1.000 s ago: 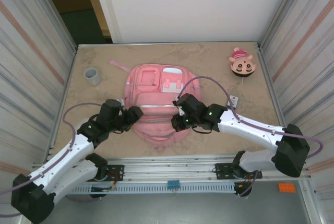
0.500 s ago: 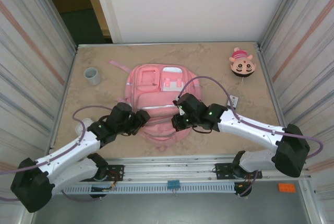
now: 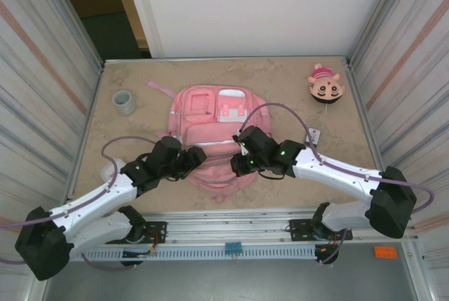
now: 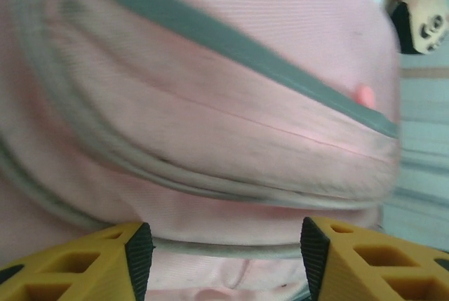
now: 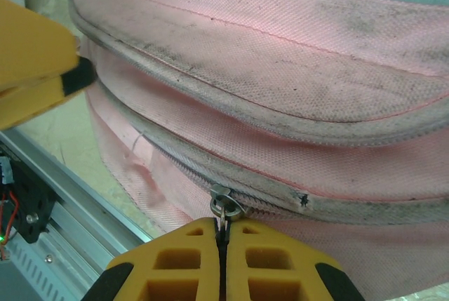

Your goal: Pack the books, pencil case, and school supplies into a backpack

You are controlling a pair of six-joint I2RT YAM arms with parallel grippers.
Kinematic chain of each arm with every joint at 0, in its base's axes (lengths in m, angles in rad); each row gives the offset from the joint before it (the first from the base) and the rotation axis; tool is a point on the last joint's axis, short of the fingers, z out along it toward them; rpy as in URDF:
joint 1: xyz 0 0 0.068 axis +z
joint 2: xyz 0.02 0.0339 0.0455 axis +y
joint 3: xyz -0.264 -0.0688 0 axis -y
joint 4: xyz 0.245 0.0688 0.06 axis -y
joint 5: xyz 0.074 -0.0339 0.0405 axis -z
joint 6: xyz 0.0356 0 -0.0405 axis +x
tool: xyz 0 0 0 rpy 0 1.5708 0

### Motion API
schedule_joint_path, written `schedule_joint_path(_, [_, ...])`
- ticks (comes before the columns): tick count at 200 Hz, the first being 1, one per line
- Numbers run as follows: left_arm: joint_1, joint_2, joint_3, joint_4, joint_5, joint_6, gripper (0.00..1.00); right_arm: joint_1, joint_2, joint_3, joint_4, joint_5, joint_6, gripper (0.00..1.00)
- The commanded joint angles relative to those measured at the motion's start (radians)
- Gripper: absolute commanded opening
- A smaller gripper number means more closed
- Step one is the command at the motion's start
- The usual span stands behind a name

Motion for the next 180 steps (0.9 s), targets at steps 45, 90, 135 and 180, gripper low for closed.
schedule_joint_path(45, [-0.010,-0.161,0.110,-0.075,-0.085,0.811,0.60,-0.017,-0.037,-0.011,0.056,-0.046,0.012,0.00])
schedule_joint_path(90, [-0.008,-0.199,0.109,-0.105,0.072,1.415,0.64,-0.020,-0.042,-0.016,0.069,-0.062,0.020,0.00])
schedule_joint_path(135, [-0.013,-0.066,0.089,-0.150,0.252,1.773,0.67,-0.023,-0.042,-0.017,0.076,-0.070,0.025,0.00])
schedule_joint_path(180, [-0.013,0.048,0.070,-0.040,0.247,1.870,0.58,-0.024,-0.043,-0.022,0.079,-0.071,0.030,0.00])
